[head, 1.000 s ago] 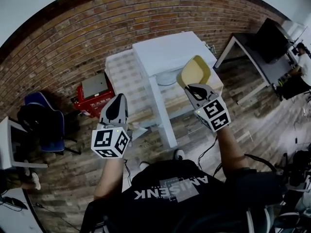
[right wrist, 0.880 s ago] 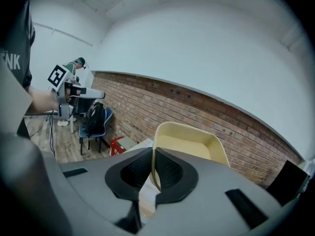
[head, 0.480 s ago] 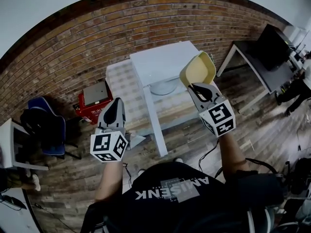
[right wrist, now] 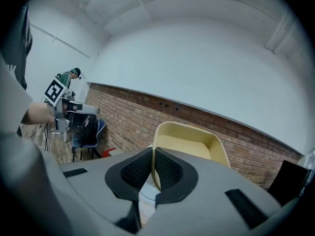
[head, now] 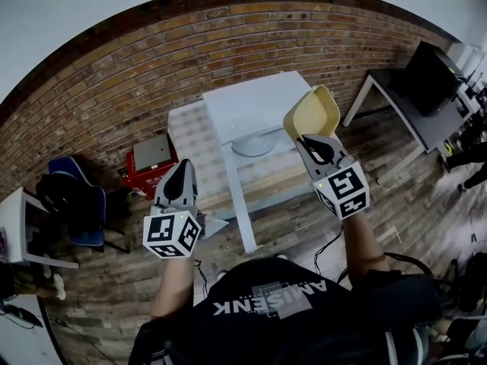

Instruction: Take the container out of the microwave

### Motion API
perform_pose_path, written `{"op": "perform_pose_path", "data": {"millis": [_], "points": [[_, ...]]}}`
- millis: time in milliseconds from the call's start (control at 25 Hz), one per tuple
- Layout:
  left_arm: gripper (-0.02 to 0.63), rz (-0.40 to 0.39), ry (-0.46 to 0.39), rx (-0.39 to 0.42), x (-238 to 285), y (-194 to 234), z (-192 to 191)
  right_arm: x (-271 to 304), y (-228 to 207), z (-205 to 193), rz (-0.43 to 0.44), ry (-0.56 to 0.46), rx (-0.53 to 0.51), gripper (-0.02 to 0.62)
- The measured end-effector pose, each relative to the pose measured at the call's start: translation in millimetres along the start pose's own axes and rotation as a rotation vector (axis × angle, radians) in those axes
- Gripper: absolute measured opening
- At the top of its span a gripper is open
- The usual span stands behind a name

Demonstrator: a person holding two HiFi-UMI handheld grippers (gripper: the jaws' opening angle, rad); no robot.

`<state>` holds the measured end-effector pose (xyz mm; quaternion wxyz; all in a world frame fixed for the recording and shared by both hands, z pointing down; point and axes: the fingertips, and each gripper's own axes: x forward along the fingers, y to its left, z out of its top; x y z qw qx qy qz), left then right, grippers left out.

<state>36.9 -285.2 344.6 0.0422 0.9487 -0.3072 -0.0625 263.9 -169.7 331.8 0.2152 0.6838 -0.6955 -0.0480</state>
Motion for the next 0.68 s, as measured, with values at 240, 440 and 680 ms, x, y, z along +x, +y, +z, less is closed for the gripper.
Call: {"op": "perform_pose_path", "data": {"millis": [240,440,680], "points": [[0.012,0.012,-0.001,0.0,4.4,-1.4,-0.4,-0.4,-5.7,-1.2,0.003,0.002,-0.007,0.051],[0.011,0.014,0.0,-0.003,4.7,-0.8,-2.7,0.9,-6.5,1.3,0.001,-0.008,-0.006,0.051],[0.012,0.024,-0.003,-0.009,10.1,4.1,-3.6,8.6,-8.8,4.4,0.005,-0.014,-0.013,0.051]]}}
